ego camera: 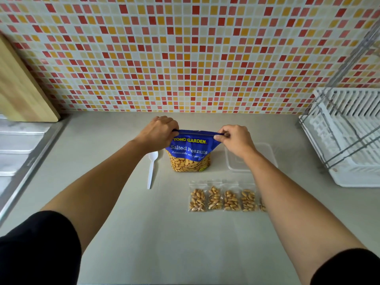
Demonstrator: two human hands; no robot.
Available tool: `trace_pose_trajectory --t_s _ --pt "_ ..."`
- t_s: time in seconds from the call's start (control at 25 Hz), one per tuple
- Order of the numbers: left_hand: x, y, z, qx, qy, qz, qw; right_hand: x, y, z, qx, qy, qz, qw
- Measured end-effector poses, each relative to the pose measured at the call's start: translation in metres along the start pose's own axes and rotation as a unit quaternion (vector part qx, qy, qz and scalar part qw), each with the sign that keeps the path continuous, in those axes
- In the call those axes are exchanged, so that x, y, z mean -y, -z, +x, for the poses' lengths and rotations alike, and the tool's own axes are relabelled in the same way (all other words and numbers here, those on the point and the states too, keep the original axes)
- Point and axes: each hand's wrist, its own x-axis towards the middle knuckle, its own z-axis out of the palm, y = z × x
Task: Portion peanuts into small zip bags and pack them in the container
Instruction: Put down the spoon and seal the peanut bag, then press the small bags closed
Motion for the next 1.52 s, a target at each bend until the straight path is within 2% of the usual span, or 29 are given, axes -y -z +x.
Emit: trace_pose_trajectory --t_s 0.24,0.28,0.36,0.4,0.44,0.48,0.52,0.56,0.68,0.76,0.92,1.04,1.28,1.4,1.52 --pt "0.021 0.010 -0.019 0.007 0.017 -0.021 1.000 0.000 0.003 0.002 0.014 0.001 -0.007 1.000" --pt "0.022 0.011 -0.021 0.015 0.041 -0.042 0.998 0.001 0.002 0.000 0.013 0.003 -0.007 1.000" --pt "0.018 0.011 -0.024 0.017 0.139 -0.127 0.982 0.003 -0.003 -0.007 -0.002 -0.001 0.013 1.000" --pt "0.015 0.008 -0.029 0.010 0.203 -0.211 0.956 0.003 -0.008 -0.014 -0.008 -0.014 0.058 0.998" --pt "0.009 0.002 -0.036 -0.004 0.264 -0.321 0.909 0.005 -0.014 -0.022 -0.004 -0.037 0.125 0.991" --pt "0.002 -0.007 -0.044 -0.014 0.309 -0.429 0.849 0.007 -0.022 -0.030 0.014 -0.067 0.198 0.978" --pt "-0.006 -0.017 -0.051 -0.019 0.337 -0.505 0.794 0.008 -0.033 -0.037 0.033 -0.093 0.259 0.961" --pt "-0.014 -0.028 -0.058 -0.016 0.356 -0.540 0.762 0.009 -0.045 -0.041 0.048 -0.115 0.298 0.946" --pt "-0.033 -0.050 -0.063 -0.021 0.391 -0.594 0.703 0.008 -0.071 -0.042 0.039 -0.142 0.376 0.915" --pt "-0.030 -0.058 -0.055 -0.033 0.399 -0.618 0.676 0.007 -0.076 -0.037 0.024 -0.148 0.387 0.910" --pt "0.007 -0.071 -0.020 -0.023 0.396 -0.618 0.679 0.007 -0.074 0.007 0.007 -0.135 0.371 0.919" --pt "0.037 -0.072 0.025 -0.053 0.385 -0.616 0.685 0.007 -0.071 0.064 -0.009 -0.124 0.342 0.931" --pt "0.086 -0.094 0.081 -0.093 0.377 -0.621 0.681 0.008 -0.087 0.137 -0.060 -0.122 0.349 0.927" --pt "0.097 -0.101 0.098 -0.106 0.372 -0.611 0.691 0.006 -0.089 0.155 -0.061 -0.126 0.345 0.928" --pt "0.100 -0.108 0.098 -0.076 0.386 -0.582 0.712 -0.002 -0.092 0.160 -0.038 -0.138 0.314 0.938"
